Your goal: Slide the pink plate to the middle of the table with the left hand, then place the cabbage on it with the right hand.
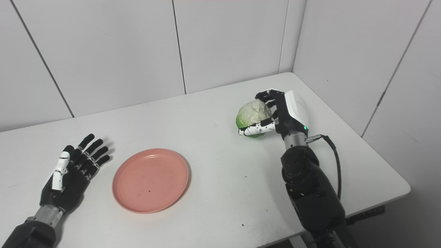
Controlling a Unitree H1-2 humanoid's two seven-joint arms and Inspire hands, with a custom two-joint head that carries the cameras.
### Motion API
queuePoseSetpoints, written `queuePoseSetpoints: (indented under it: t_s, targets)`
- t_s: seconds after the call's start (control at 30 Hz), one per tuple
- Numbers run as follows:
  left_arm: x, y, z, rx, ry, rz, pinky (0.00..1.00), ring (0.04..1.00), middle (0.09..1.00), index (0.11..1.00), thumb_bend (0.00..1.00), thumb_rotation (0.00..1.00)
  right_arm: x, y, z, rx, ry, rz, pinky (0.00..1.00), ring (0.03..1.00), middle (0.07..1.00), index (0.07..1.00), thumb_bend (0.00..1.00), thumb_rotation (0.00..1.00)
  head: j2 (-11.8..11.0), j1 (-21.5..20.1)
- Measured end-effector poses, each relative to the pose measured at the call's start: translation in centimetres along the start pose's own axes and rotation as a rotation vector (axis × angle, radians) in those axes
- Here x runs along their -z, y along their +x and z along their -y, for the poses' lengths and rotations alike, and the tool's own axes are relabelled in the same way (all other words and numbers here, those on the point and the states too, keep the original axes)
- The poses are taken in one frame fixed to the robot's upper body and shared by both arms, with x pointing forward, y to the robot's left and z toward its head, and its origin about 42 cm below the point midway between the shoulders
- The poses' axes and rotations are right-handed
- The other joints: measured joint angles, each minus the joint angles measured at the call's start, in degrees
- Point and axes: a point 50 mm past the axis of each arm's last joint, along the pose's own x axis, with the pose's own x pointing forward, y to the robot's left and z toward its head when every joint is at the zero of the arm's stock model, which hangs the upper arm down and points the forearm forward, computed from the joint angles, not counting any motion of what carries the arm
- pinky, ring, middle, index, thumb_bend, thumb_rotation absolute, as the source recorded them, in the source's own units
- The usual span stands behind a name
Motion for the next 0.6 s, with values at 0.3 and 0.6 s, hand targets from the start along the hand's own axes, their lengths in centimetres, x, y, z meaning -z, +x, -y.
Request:
queuePoseSetpoints:
  t_s: [0.3, 0.6]
  targets:
    - [0.2, -0.4, 0.9, -0.018, 0.018, 0.006, 0.87, 0.89, 0.911, 0.9, 0.5, 0.94, -4.1, -0.5, -1.6, -0.076, 0.039, 0.093, 0.38, 0.445, 0.489, 0.484, 0.52, 0.13, 0.09, 3.95]
    - [0.5, -0.4, 3.7, -0.037, 0.022, 0.014, 0.88, 0.896, 0.914, 0.906, 0.46, 0.98, -6.9, -1.1, -4.4, -0.185, 0.054, 0.18, 0.37, 0.434, 0.471, 0.5, 0.53, 0.0, 0.62, 10.02]
